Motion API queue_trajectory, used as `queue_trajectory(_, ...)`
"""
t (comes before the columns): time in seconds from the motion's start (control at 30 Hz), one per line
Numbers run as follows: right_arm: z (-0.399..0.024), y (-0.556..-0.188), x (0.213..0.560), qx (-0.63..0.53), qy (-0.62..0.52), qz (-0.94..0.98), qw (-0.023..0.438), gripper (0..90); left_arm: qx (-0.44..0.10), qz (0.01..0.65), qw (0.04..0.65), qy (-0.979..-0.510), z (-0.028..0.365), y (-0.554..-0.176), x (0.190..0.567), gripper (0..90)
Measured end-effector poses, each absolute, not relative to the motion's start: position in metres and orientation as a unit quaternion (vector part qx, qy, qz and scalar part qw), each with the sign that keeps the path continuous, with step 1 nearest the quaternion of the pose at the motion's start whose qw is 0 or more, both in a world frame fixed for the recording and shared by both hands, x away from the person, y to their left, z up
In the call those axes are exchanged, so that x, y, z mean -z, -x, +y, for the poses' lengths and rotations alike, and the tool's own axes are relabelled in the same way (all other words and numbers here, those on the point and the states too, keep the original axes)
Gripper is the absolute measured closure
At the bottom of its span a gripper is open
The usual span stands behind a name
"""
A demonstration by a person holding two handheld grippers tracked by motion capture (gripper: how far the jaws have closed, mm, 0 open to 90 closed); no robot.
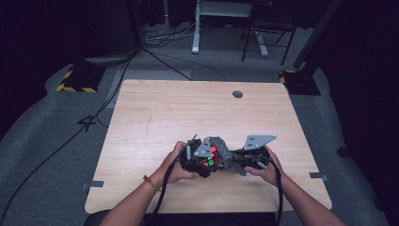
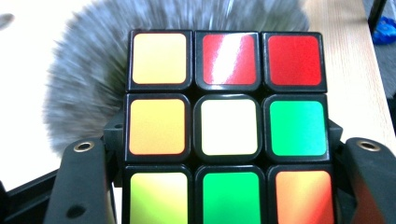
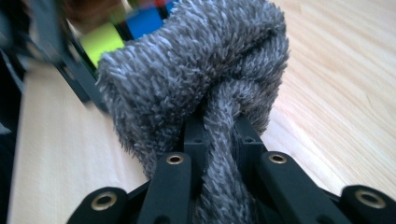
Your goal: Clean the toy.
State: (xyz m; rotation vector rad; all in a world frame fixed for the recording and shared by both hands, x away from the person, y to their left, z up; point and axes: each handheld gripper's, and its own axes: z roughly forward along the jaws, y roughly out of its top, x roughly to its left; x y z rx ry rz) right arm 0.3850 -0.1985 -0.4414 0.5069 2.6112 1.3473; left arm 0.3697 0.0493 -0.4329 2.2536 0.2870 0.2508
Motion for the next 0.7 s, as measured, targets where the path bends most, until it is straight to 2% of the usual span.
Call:
queue_trajectory(0.27, -0.197, -0.378, 0.435, -0.466, -0.149, 0.868, 0.080, 79.8, -0.113, 0.126, 0.402, -0.900, 0.055, -0.377, 0.436, 33.4)
queue_trajectory(0.47, -0.194, -0.369, 0.422, -0.496, -0.131, 0.854, 0.085, 79.7, -0.109, 0.106, 0.375, -0.914, 0.039, -0.373, 0.447, 33.4)
queue_trajectory(0.7, -0.195, -0.379, 0.427, -0.482, -0.157, 0.857, 0.095, 79.7, -0.101, 0.097, 0.384, -0.913, 0.037, -0.368, 0.445, 33.3)
